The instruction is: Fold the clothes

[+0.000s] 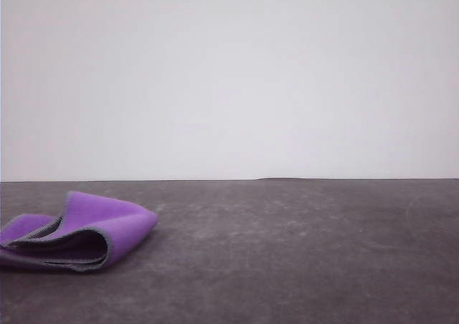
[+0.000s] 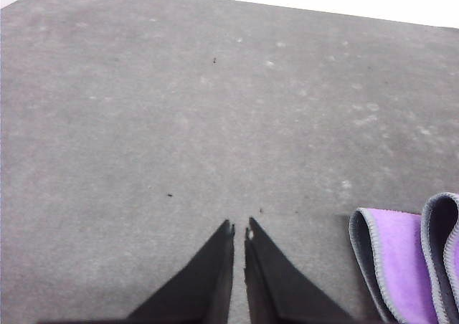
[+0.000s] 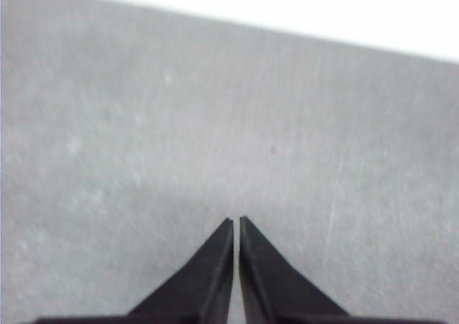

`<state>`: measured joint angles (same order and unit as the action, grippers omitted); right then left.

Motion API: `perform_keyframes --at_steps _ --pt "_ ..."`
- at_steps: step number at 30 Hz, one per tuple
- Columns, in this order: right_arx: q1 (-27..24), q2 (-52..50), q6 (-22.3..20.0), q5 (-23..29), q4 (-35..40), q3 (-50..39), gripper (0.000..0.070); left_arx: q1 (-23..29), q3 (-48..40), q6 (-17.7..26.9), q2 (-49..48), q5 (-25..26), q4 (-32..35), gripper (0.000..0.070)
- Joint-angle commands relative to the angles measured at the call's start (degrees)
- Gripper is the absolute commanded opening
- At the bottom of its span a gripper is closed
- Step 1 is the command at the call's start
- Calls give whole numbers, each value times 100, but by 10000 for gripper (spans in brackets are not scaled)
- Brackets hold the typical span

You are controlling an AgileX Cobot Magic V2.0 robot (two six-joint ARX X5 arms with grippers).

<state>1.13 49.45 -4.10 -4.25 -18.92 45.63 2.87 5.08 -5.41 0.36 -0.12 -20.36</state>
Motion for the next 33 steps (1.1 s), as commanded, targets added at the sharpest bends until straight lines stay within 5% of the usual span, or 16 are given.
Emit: perform_keyframes --at_steps 1,6,16,33 --pt "13 -483 261 26 327 -518 8 11 -107 17 2 -19 -66 17" --pt "13 -1996 369 157 1048 -1941 8 11 -107 17 2 -18 -66 16" --pt "15 -4295 378 886 809 -3433 8 11 -107 17 2 -20 -66 17" --pt "13 -4924 415 882 378 -4159 8 11 -107 17 2 -20 -66 16"
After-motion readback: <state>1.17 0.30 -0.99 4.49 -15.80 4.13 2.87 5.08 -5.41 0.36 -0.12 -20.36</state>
